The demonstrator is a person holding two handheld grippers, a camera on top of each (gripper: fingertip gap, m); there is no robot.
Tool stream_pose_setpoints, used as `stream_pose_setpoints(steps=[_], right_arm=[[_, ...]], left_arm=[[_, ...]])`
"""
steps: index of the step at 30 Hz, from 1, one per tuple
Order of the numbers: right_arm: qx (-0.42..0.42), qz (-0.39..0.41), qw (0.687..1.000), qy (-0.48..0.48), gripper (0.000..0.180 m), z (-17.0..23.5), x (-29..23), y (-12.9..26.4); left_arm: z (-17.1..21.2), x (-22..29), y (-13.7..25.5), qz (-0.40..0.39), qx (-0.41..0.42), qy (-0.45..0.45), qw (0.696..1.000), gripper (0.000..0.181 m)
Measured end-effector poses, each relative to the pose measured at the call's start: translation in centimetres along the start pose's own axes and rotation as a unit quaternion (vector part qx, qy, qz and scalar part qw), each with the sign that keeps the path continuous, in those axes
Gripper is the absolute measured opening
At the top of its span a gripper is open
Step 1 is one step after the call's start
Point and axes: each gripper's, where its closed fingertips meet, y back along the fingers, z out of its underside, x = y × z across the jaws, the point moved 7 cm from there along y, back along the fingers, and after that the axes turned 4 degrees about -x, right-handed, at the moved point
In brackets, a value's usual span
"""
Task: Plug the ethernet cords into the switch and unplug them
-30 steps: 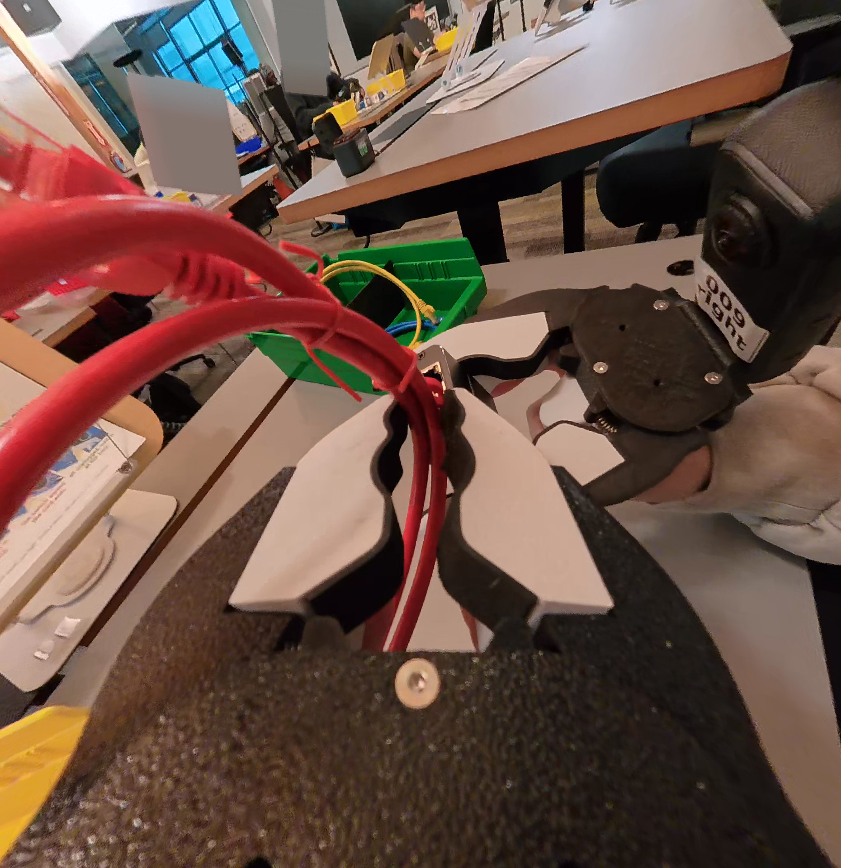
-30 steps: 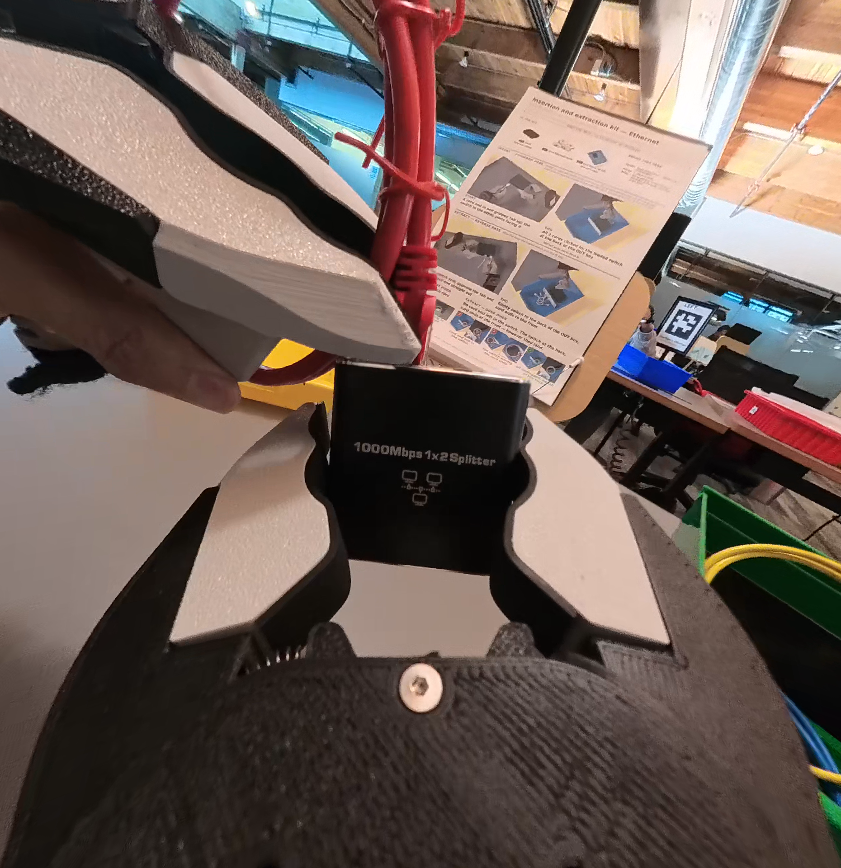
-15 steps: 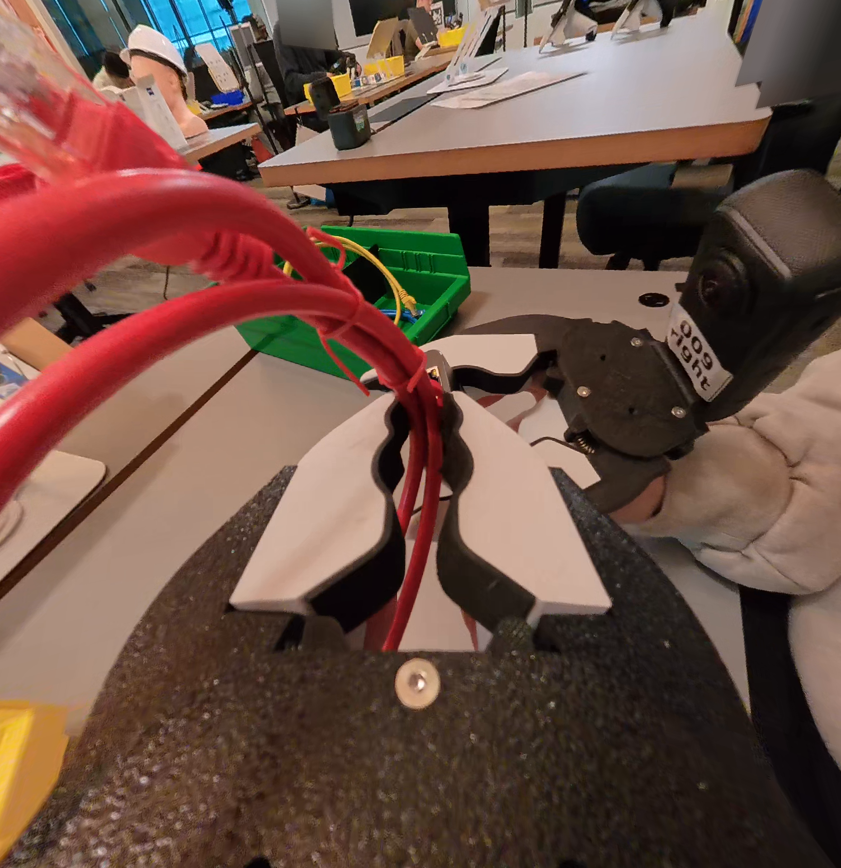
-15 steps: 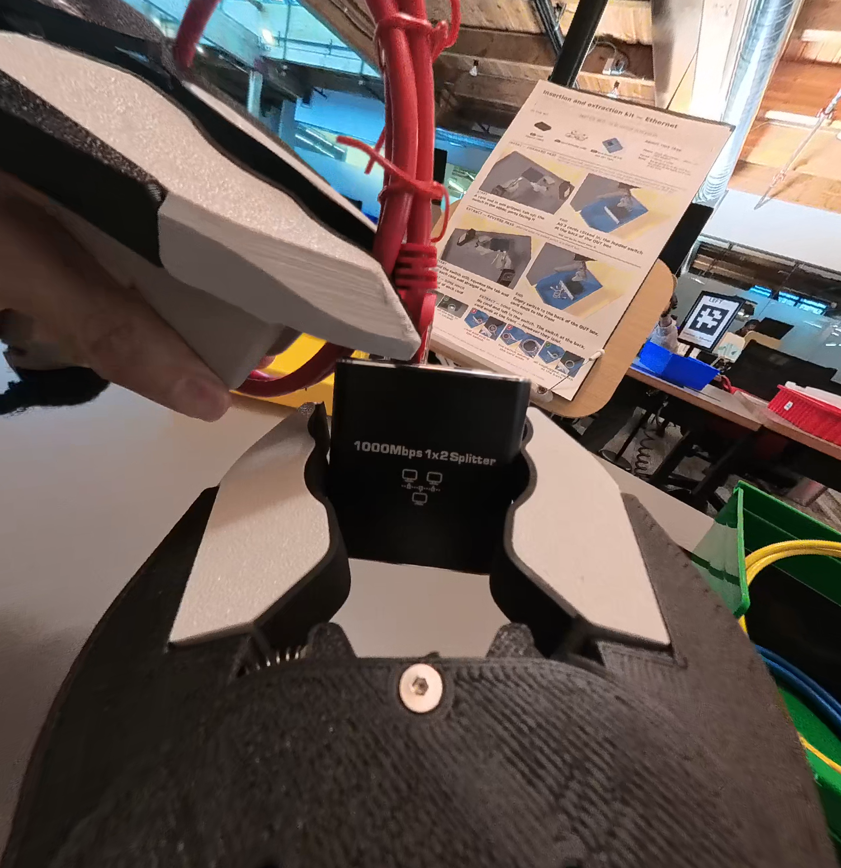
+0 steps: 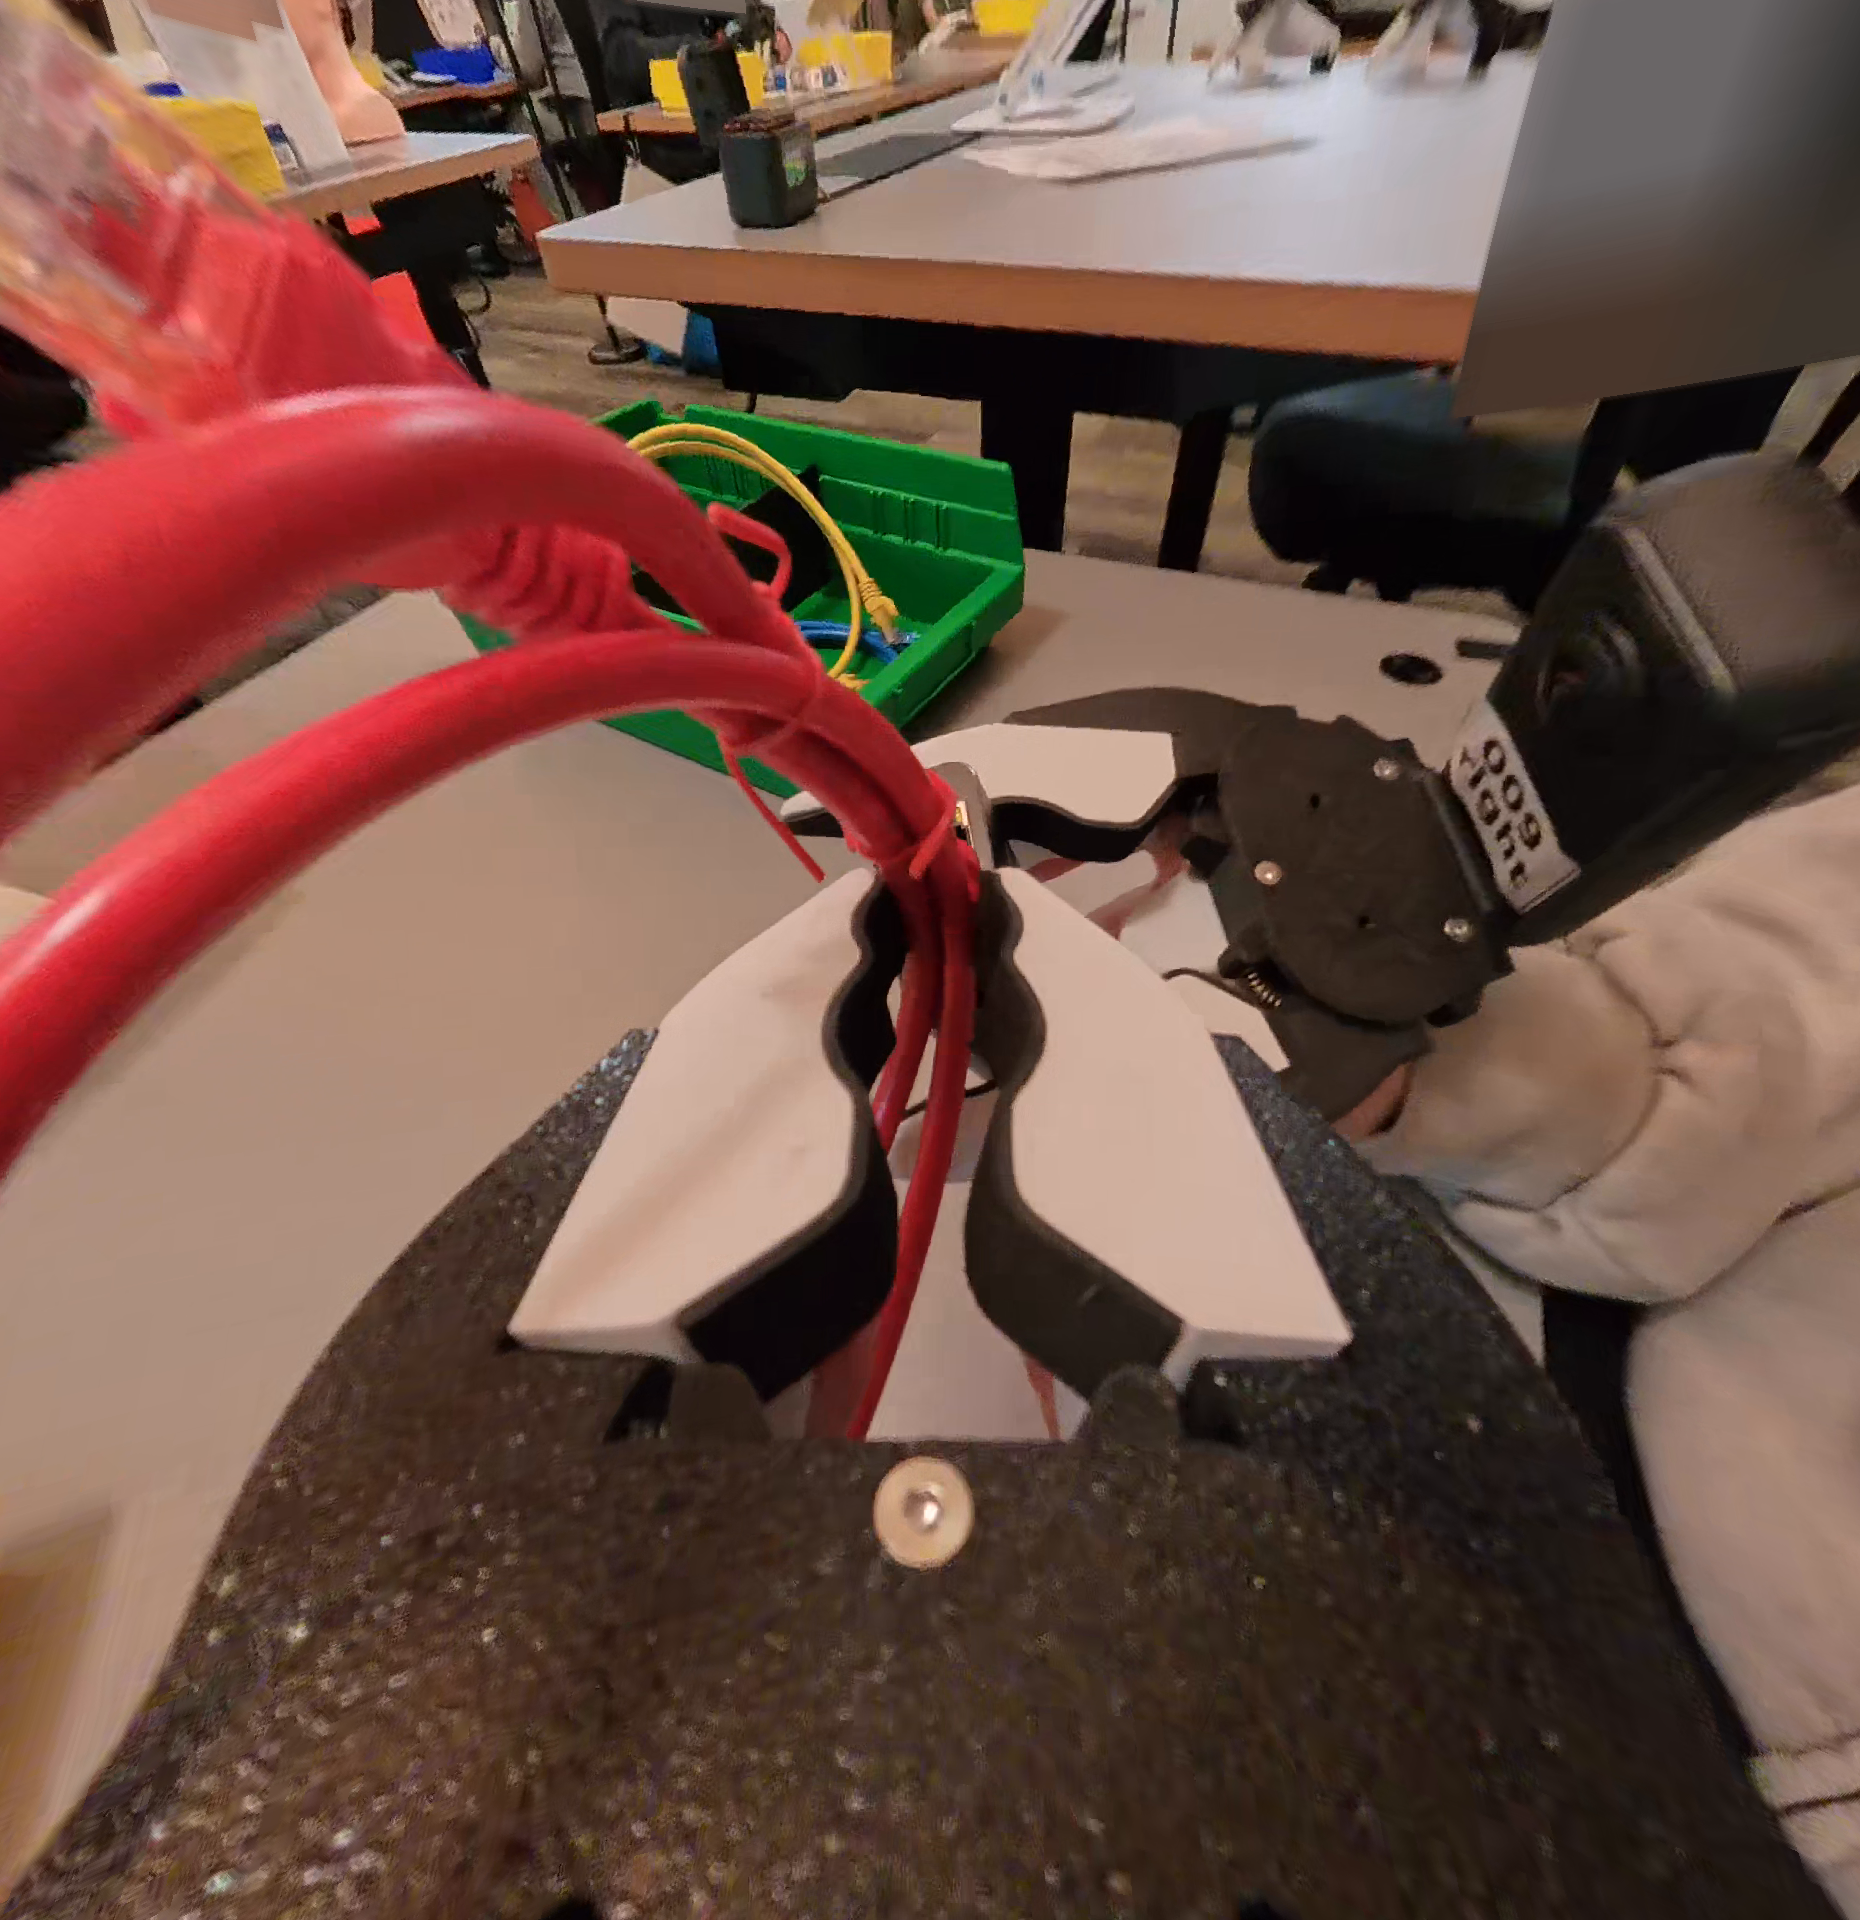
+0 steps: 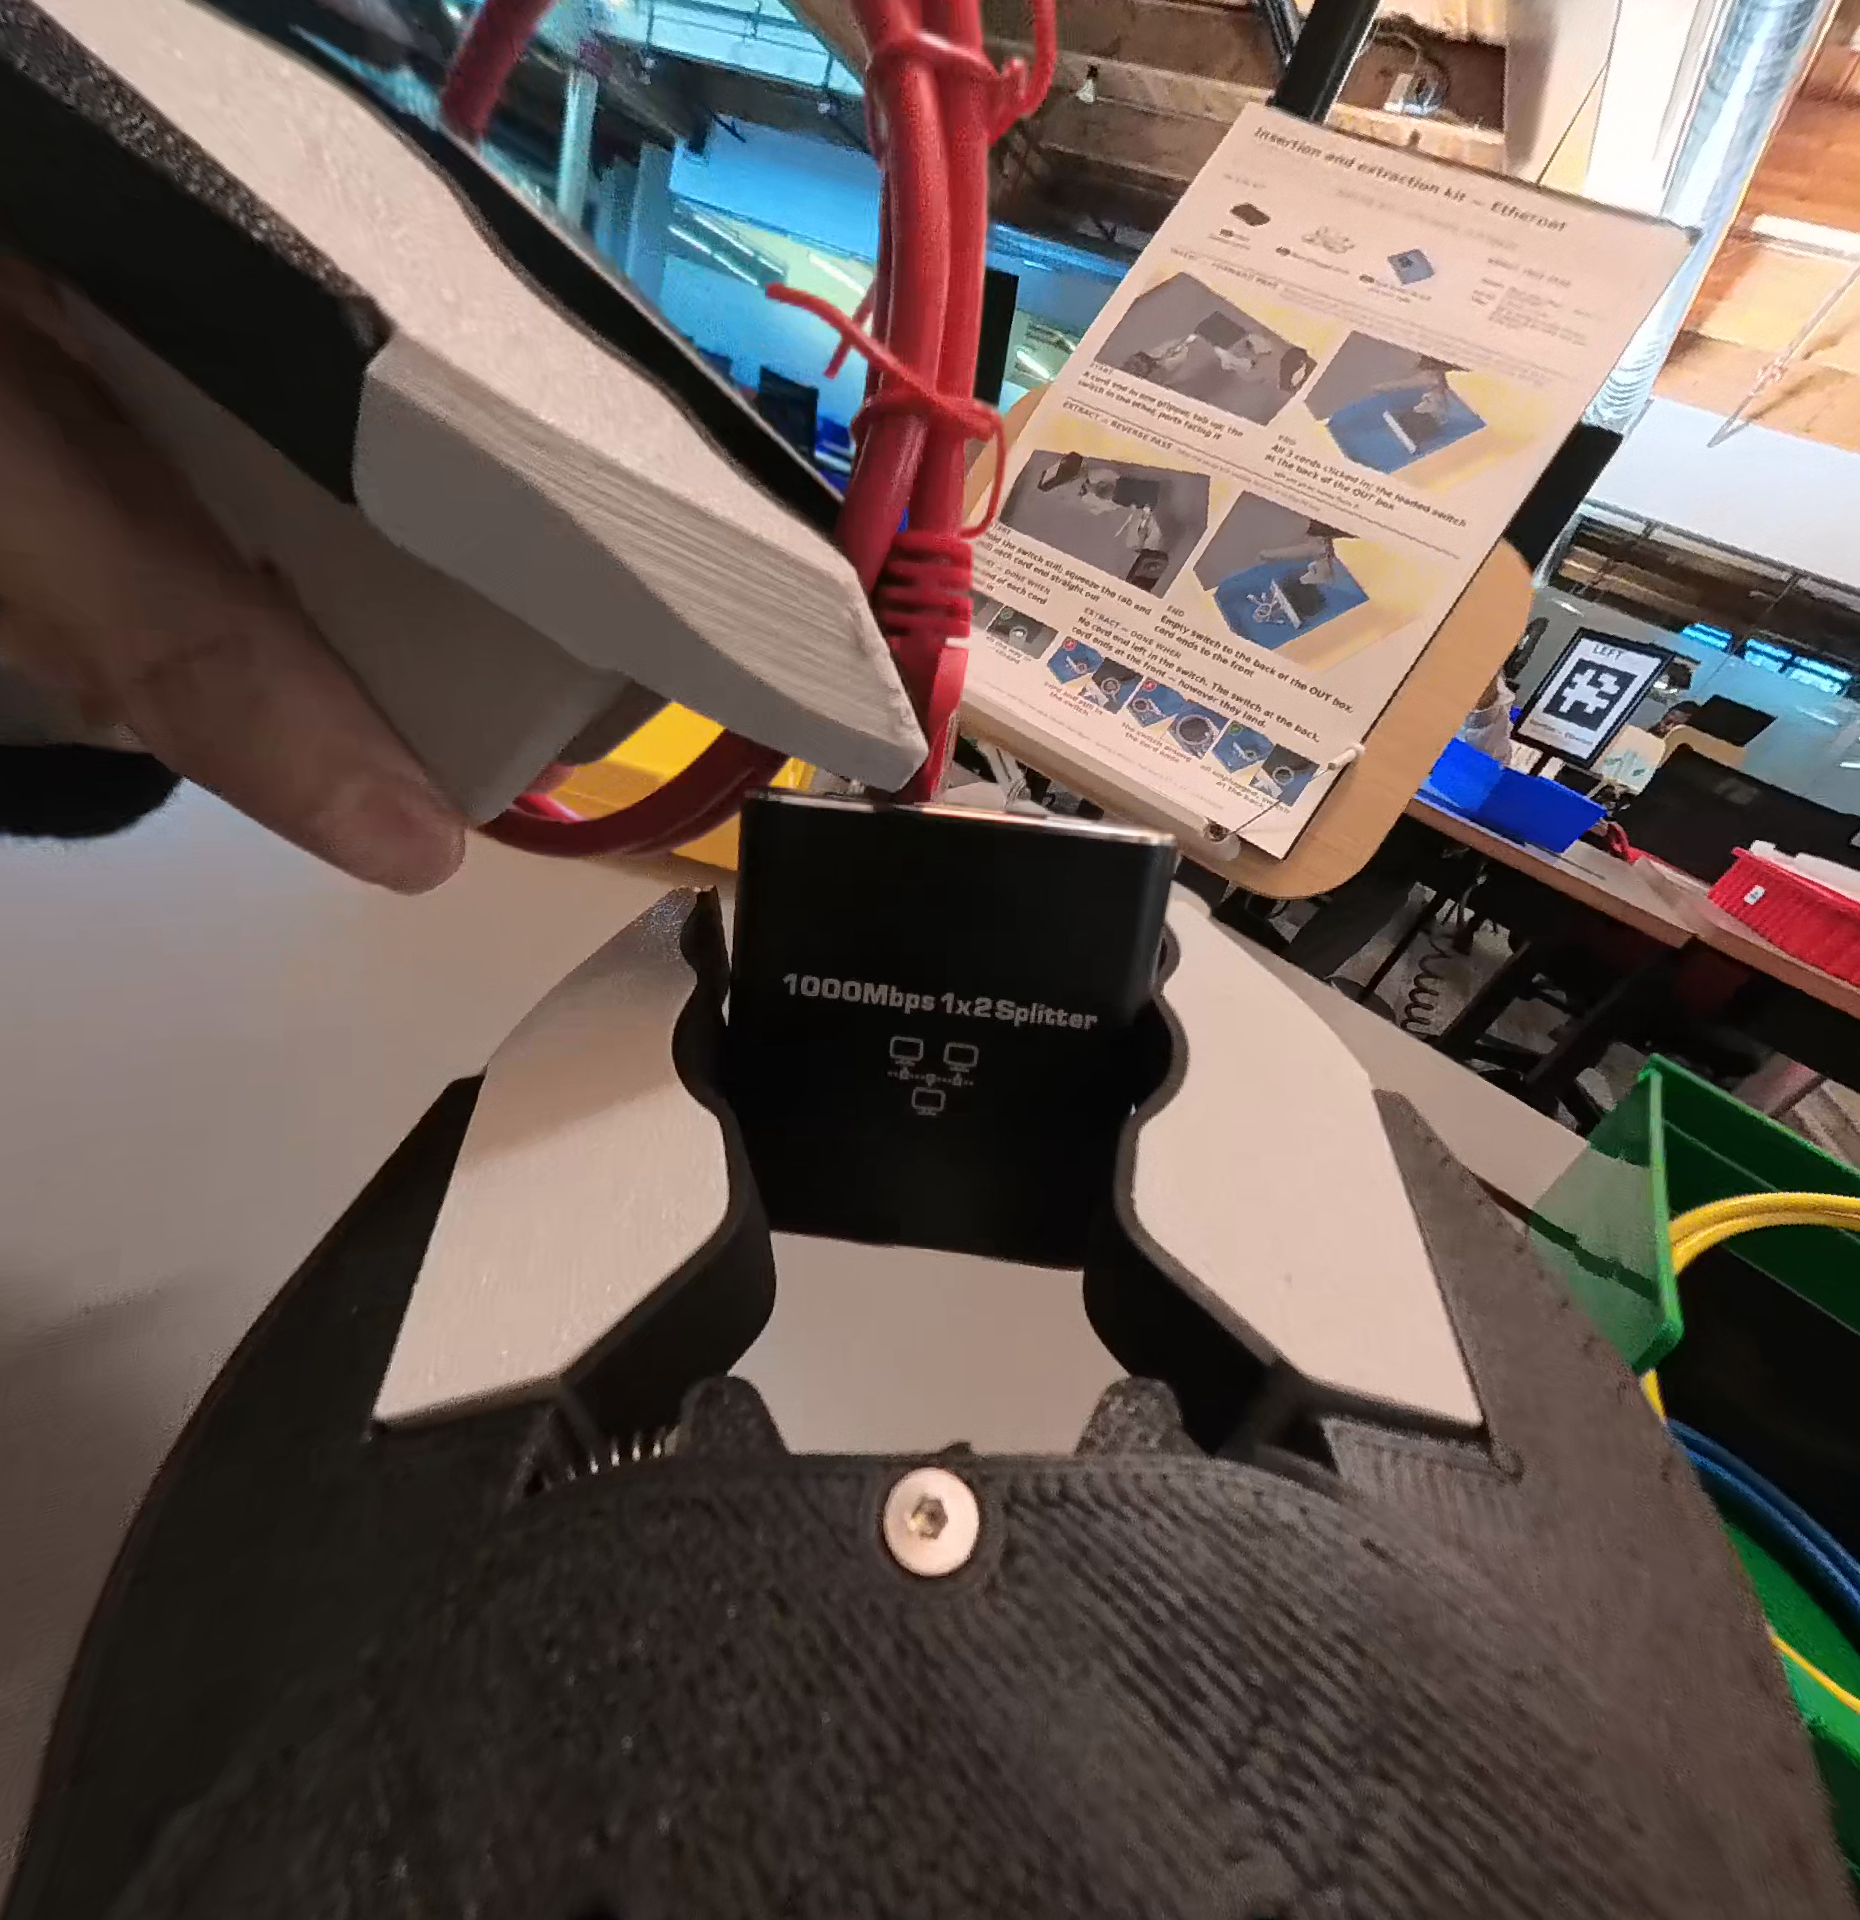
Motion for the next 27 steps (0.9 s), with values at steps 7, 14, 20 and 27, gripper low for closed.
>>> stream_pose_setpoints(steps=[7, 14, 20, 27], right_arm=[[-0.019, -0.006, 1.000, 0.001, 0.078, 0.9, -0.4, -0.4], [-0.022, -0.011, 1.000, -0.018, 0.078, 1.2, -0.3, -0.5], [-0.012, -0.012, 0.999, -0.047, 0.078, 1.5, 0.3, -0.4], [-0.029, -0.010, 0.996, -0.086, 0.077, 2.8, 2.5, -0.2]], left_arm=[[1.3, -0.7, -0.4, 0.015, 0.009, 0.066, 0.998, 0.013], [0.7, -0.2, -0.5, -0.029, -0.049, -0.019, 0.998, 0.014], [-0.2, 0.5, -1.4, -0.060, -0.073, -0.072, 0.993, 0.015], [-0.6, 0.3, -3.6, -0.041, -0.085, 0.012, 0.996, 0.046]])
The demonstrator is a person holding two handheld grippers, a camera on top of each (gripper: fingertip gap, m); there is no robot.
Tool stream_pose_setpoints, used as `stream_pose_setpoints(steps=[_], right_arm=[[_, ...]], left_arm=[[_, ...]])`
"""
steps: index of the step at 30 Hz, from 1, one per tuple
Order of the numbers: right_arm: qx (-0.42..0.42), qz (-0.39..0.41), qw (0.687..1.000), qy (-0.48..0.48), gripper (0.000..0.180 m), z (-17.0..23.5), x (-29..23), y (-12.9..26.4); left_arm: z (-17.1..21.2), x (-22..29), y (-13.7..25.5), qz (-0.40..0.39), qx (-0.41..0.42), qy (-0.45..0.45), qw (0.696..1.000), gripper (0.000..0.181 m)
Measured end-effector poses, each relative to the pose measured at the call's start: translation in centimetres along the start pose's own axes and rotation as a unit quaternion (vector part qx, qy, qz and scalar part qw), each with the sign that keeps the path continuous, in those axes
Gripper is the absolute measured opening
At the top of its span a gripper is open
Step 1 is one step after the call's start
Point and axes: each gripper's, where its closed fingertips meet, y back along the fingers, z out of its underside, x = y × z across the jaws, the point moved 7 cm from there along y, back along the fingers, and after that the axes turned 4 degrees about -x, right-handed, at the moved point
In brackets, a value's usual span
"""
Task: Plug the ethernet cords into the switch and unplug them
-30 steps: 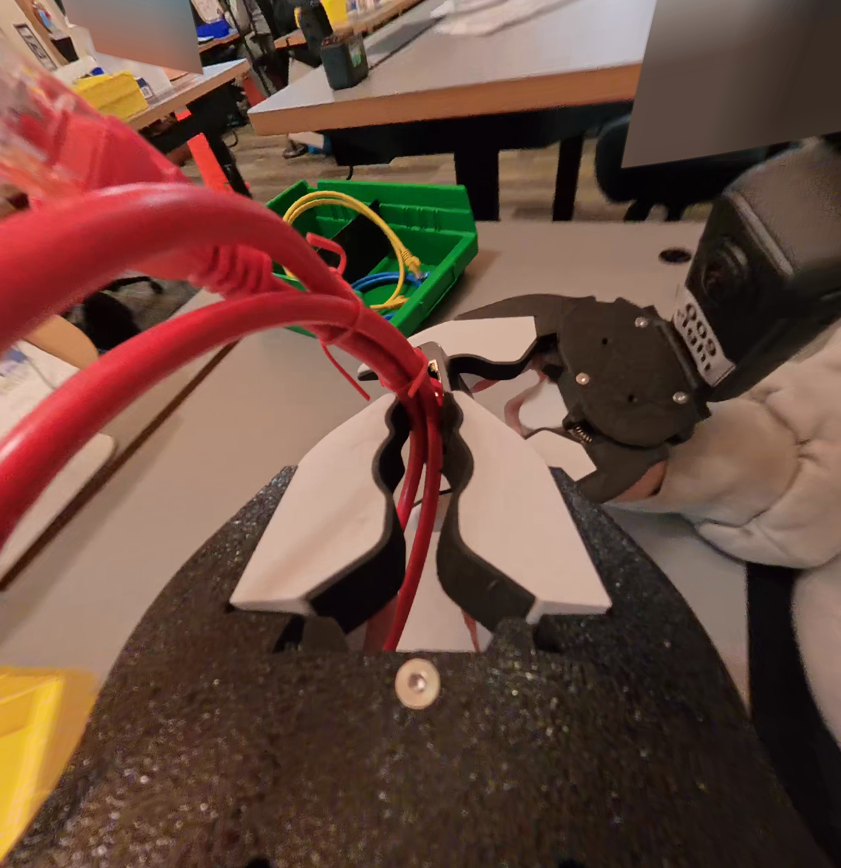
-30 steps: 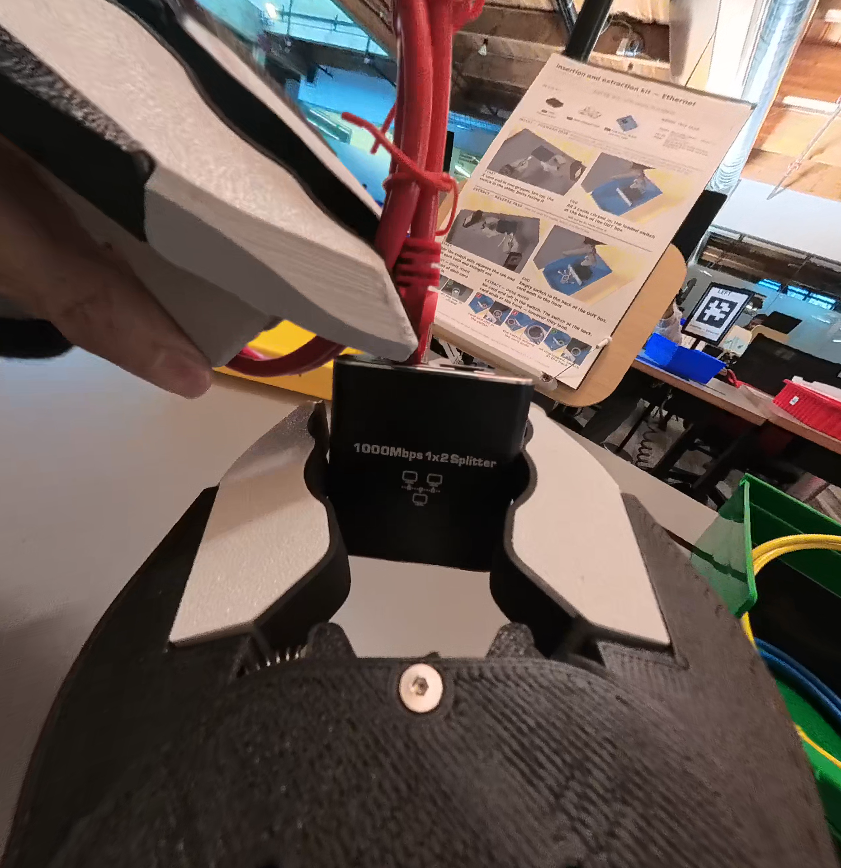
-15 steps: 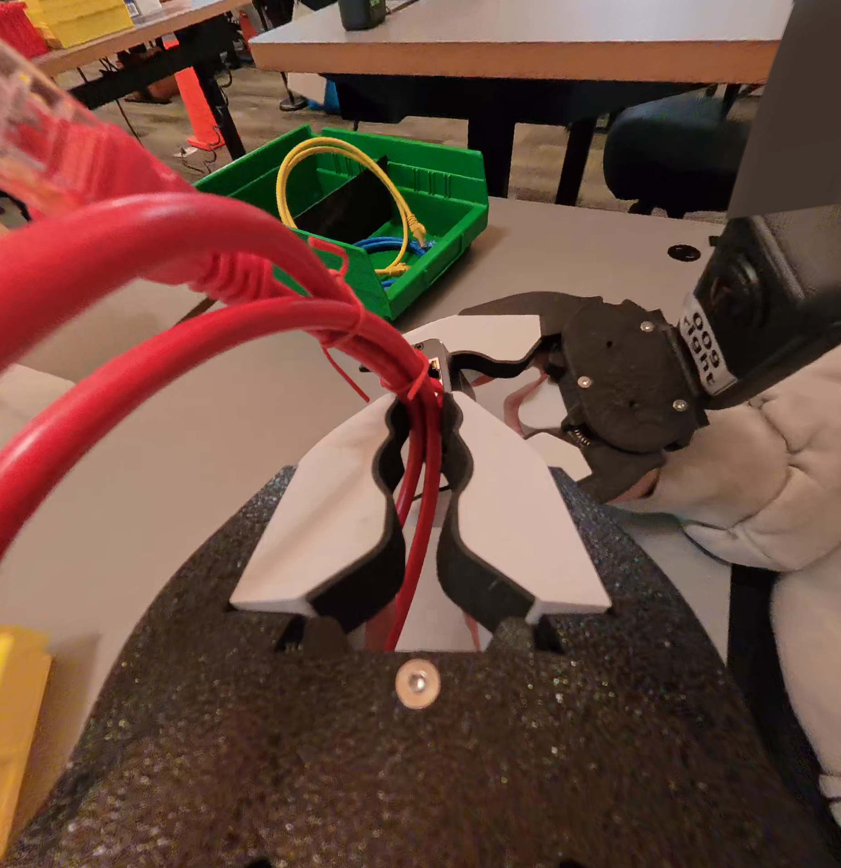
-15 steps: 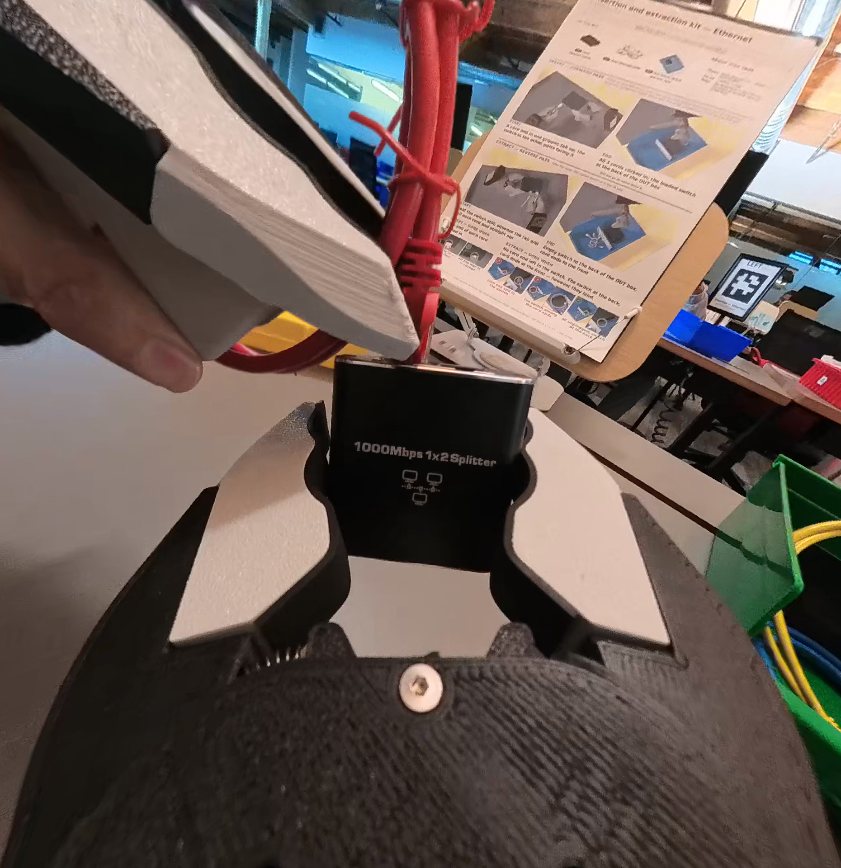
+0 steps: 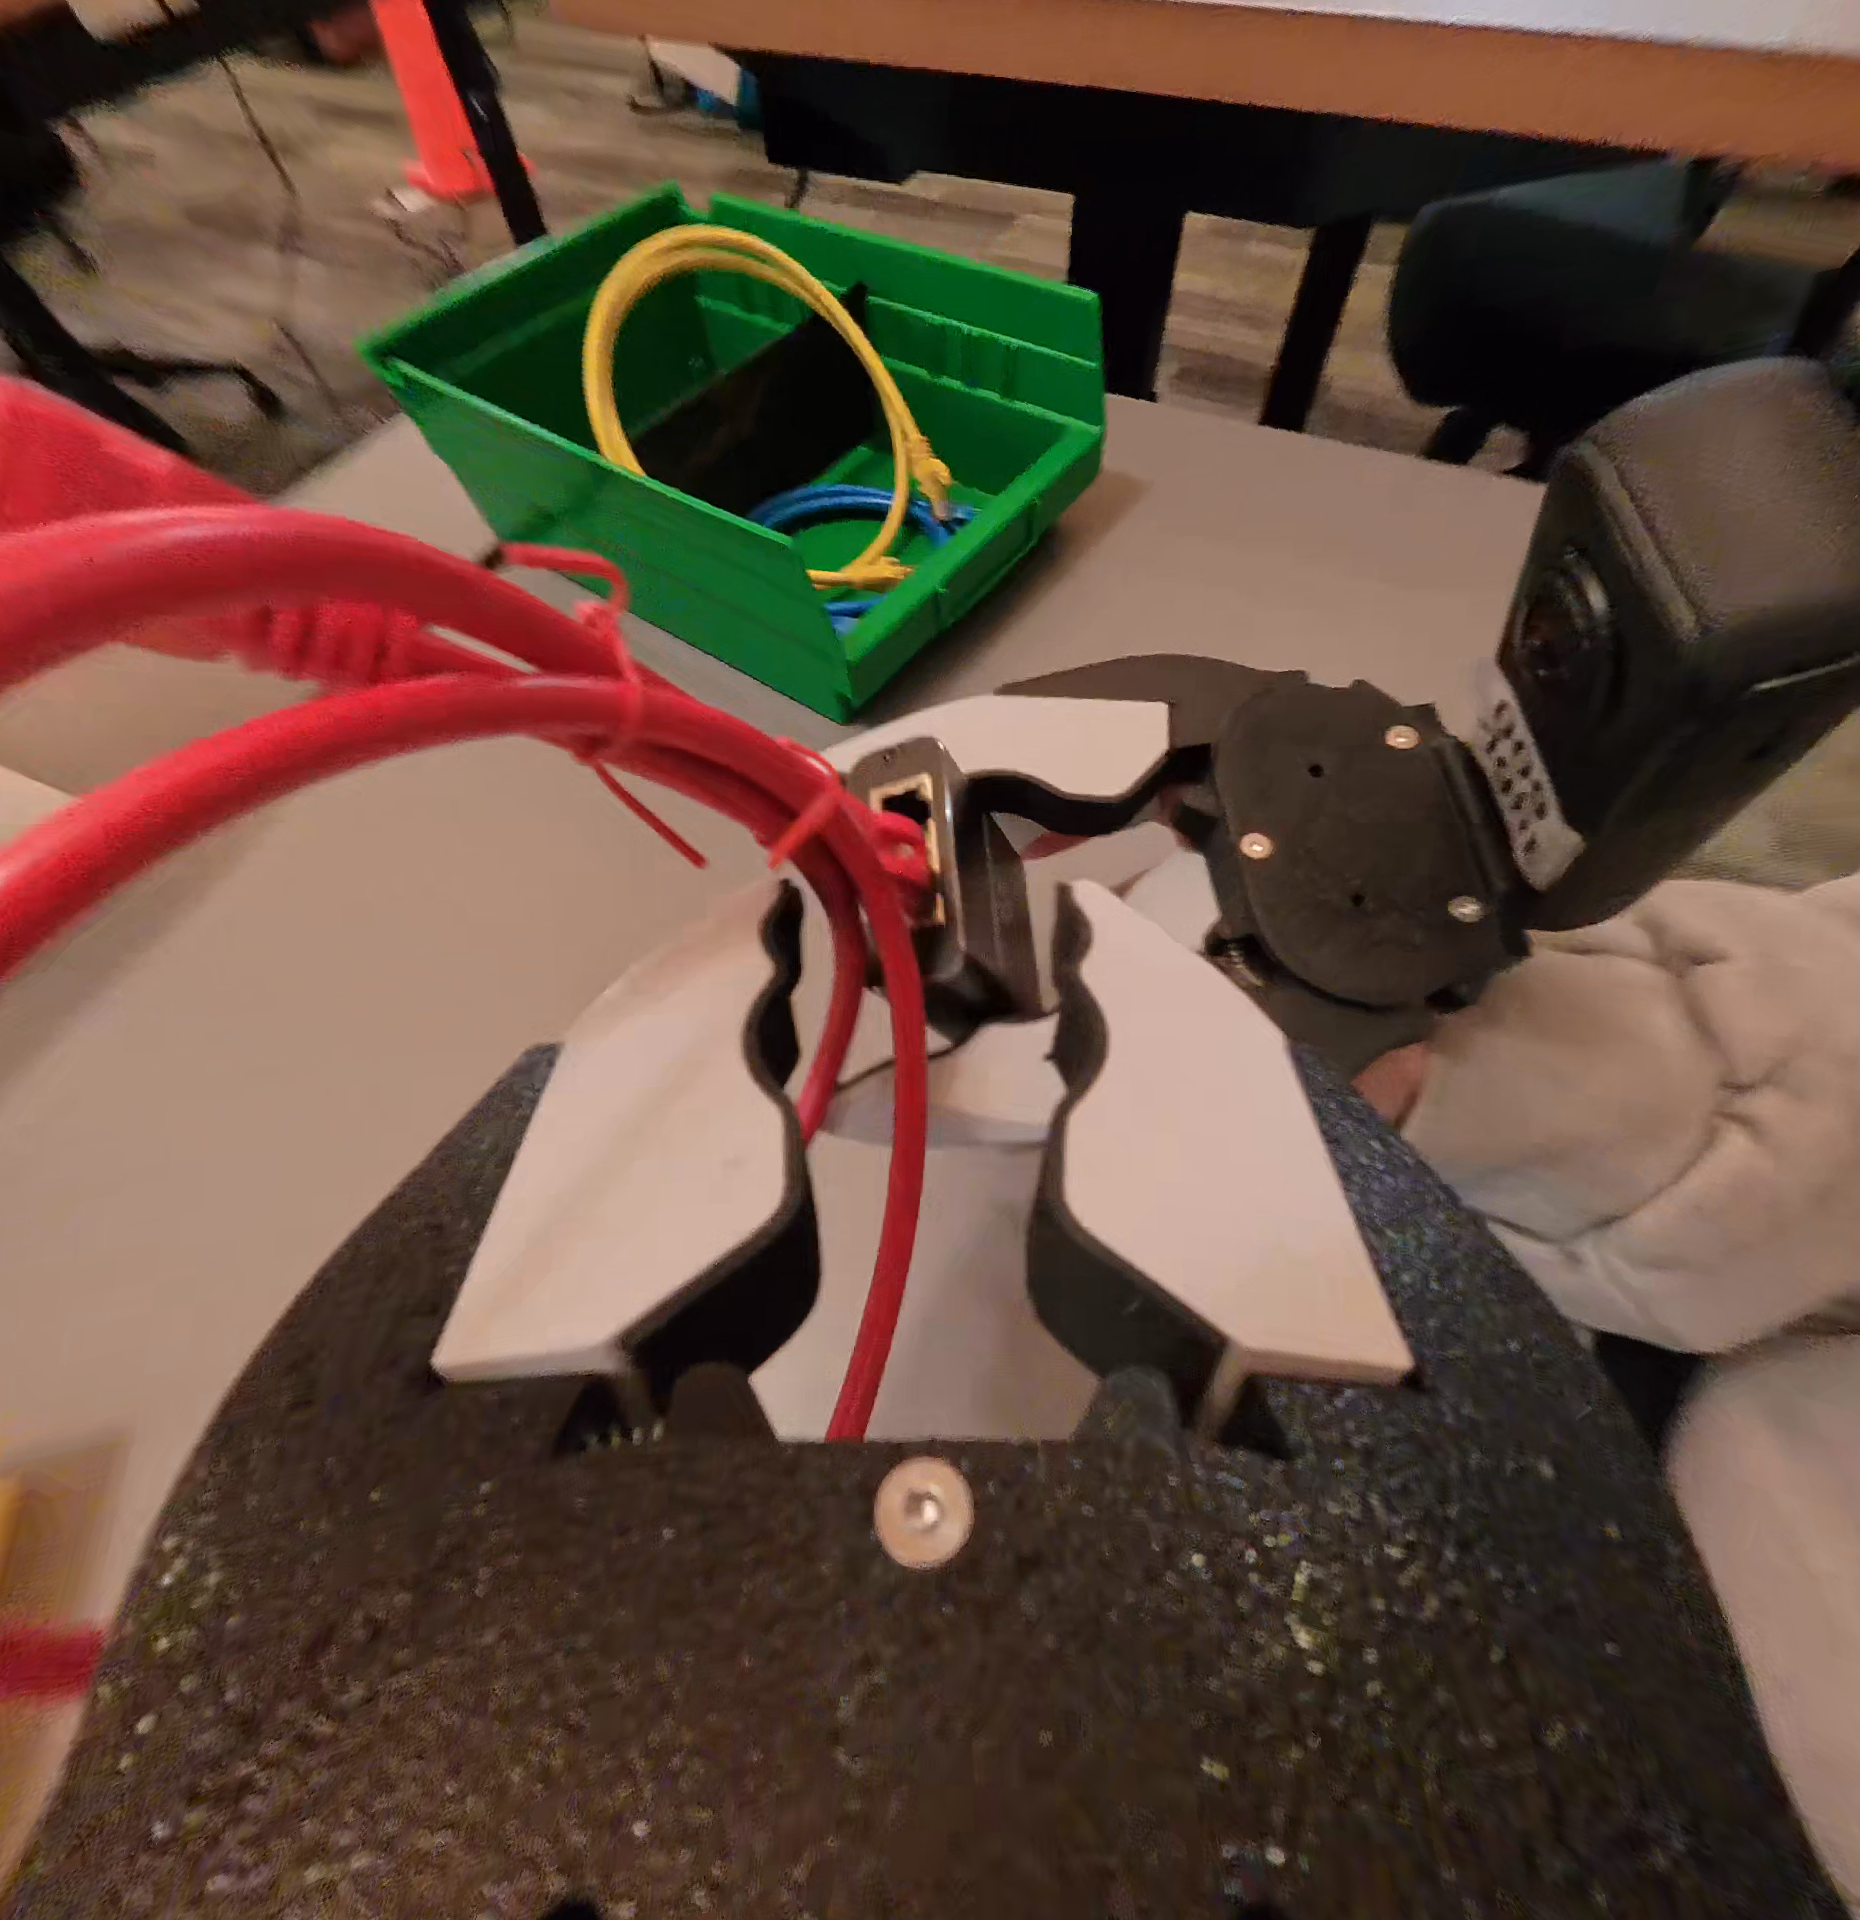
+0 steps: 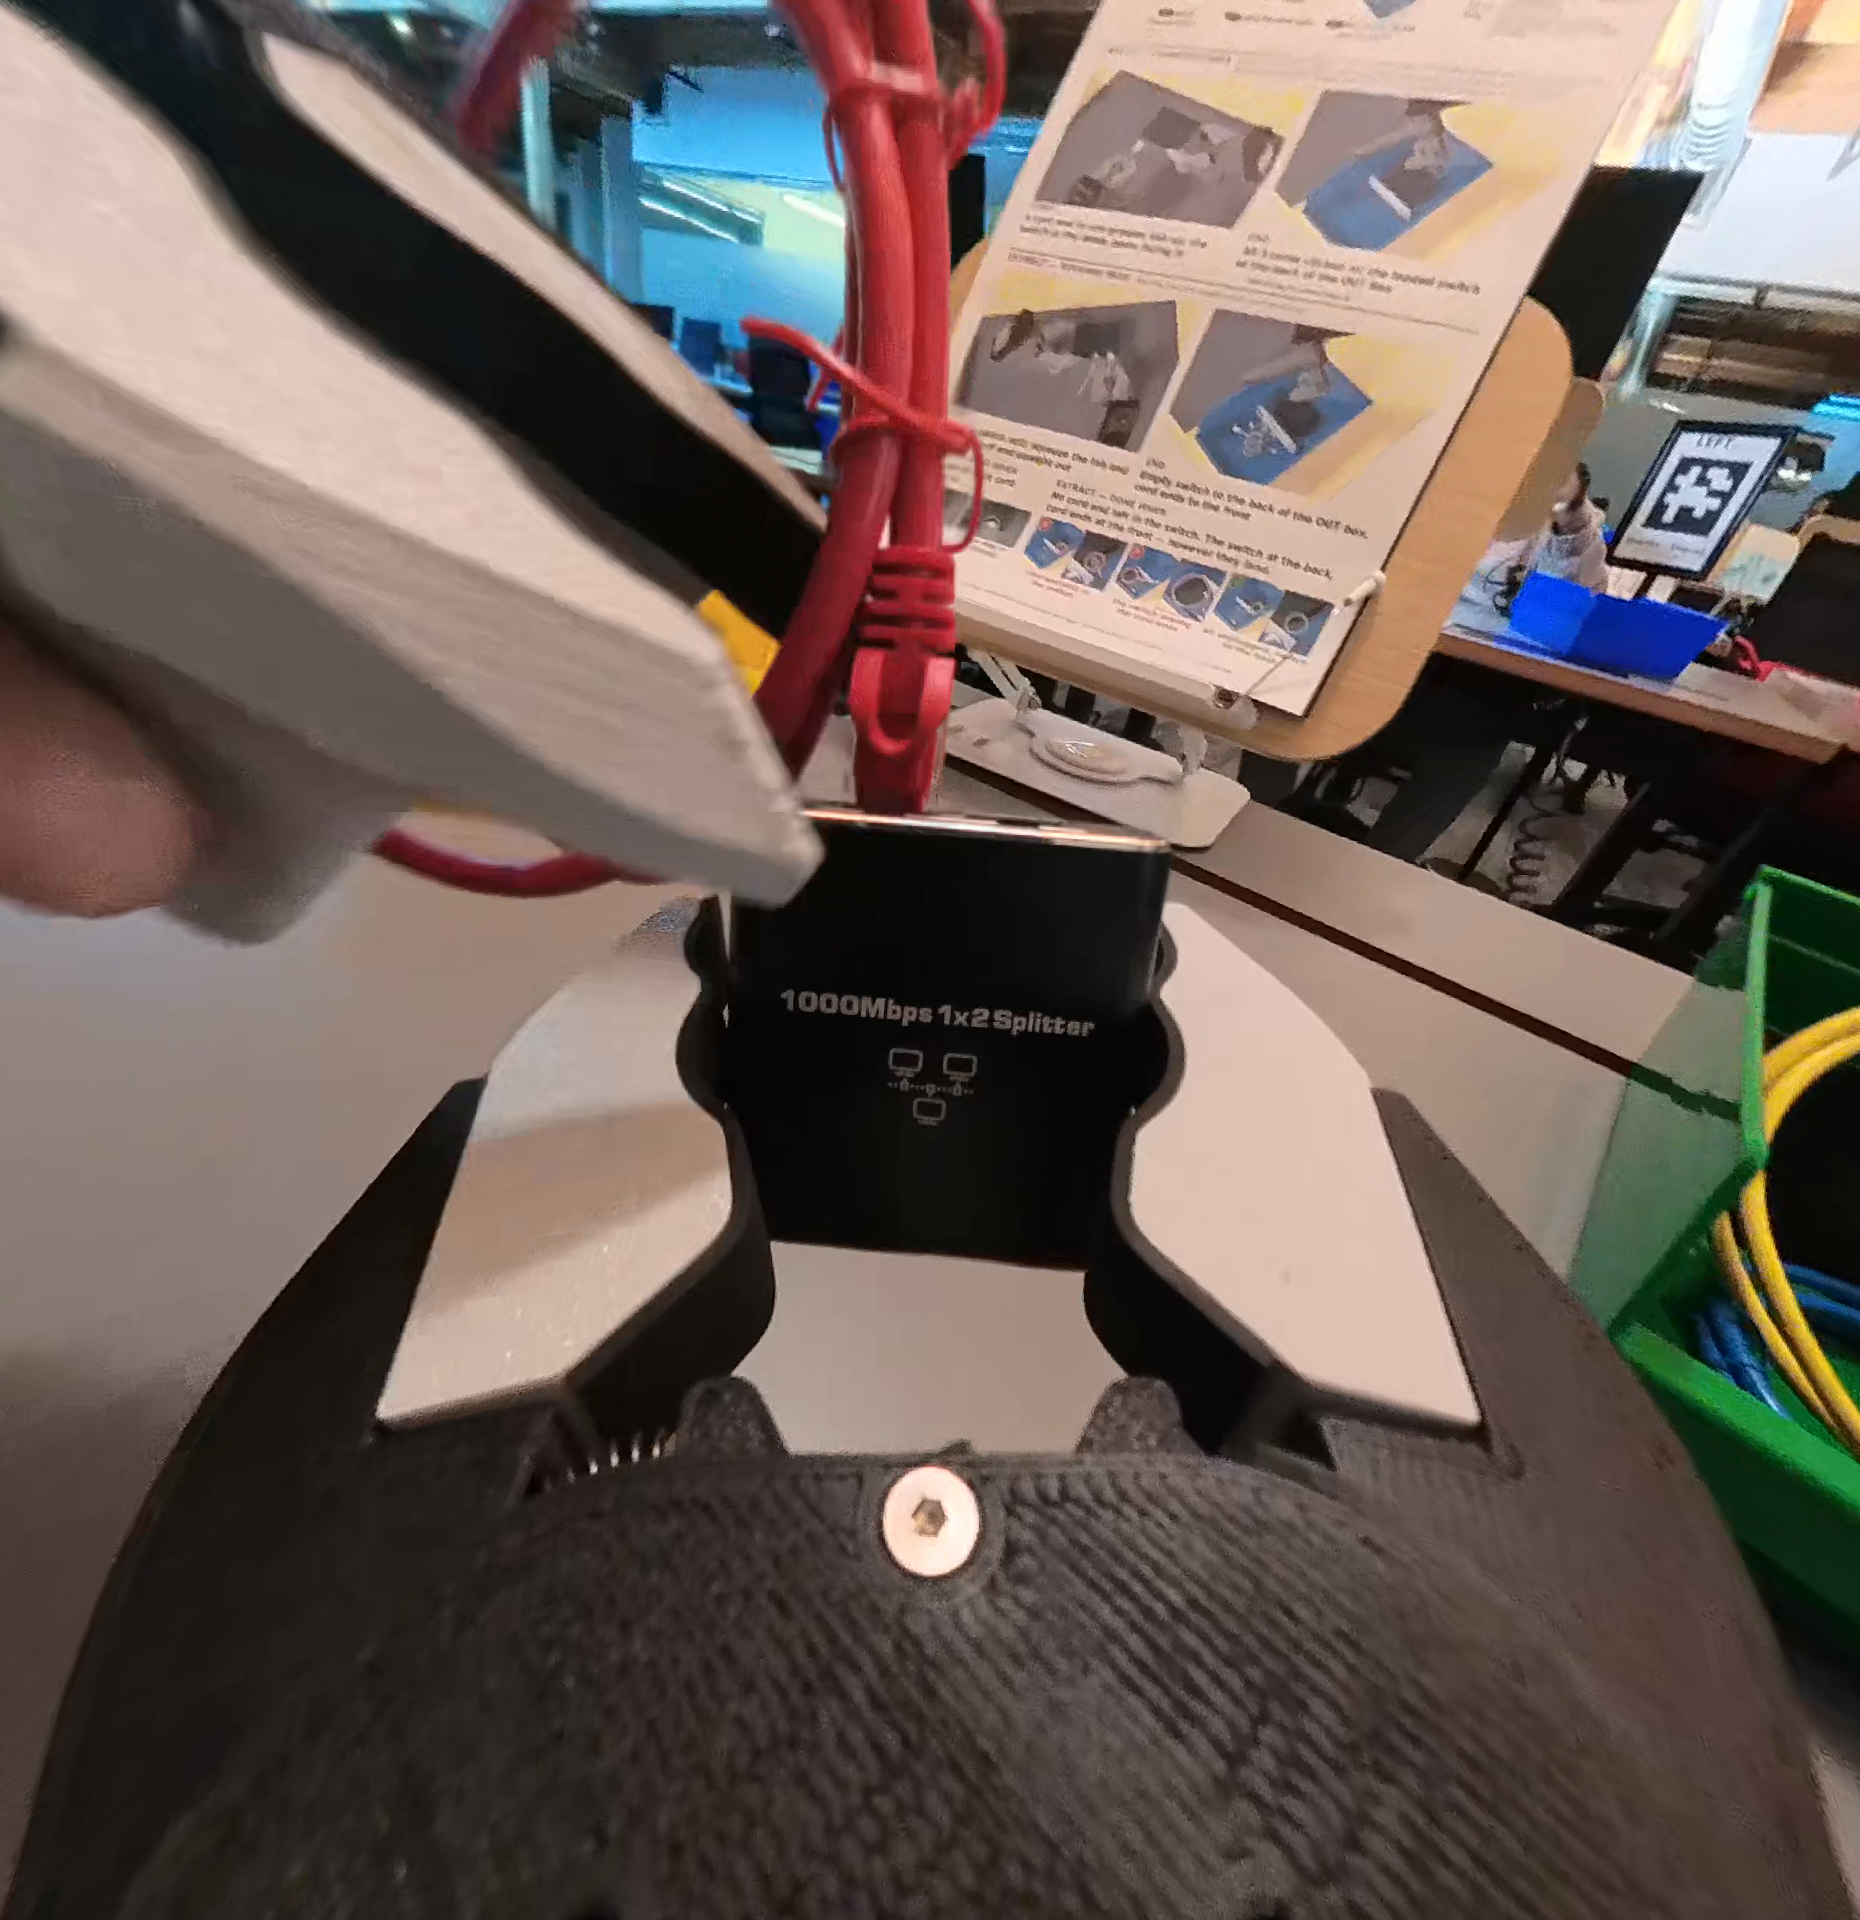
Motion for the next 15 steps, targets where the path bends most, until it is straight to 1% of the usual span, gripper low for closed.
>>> stream_pose_setpoints(steps=[2, 4, 7, 11, 13, 15], right_arm=[[0.000, 0.009, 1.000, -0.015, 0.077, 0.2, 0.9, 0.2], [-0.001, 0.015, 0.999, -0.036, 0.077, 0.4, 1.8, 0.4], [0.000, 0.013, 0.997, -0.074, 0.076, 0.9, 2.6, 0.4], [0.006, 0.001, 0.991, -0.134, 0.076, 1.2, 3.2, 0.4], [0.017, 0.000, 0.987, -0.159, 0.076, 0.9, 3.6, 0.6], [0.028, -0.006, 0.982, -0.189, 0.076, 0.4, 4.2, 1.0]], left_arm=[[0.0, 0.1, -0.4, 0.028, -0.010, 0.044, 0.999, 0.058], [-0.3, 0.6, -0.3, 0.057, -0.005, 0.065, 0.996, 0.068], [-1.6, 2.0, 1.0, 0.088, 0.048, 0.068, 0.993, 0.073], [-3.0, 4.4, 3.5, 0.120, 0.120, 0.056, 0.984, 0.074], [-2.6, 4.8, 4.6, 0.102, 0.148, 0.059, 0.982, 0.073], [-1.3, 4.1, 5.6, 0.043, 0.178, 0.074, 0.980, 0.073]])
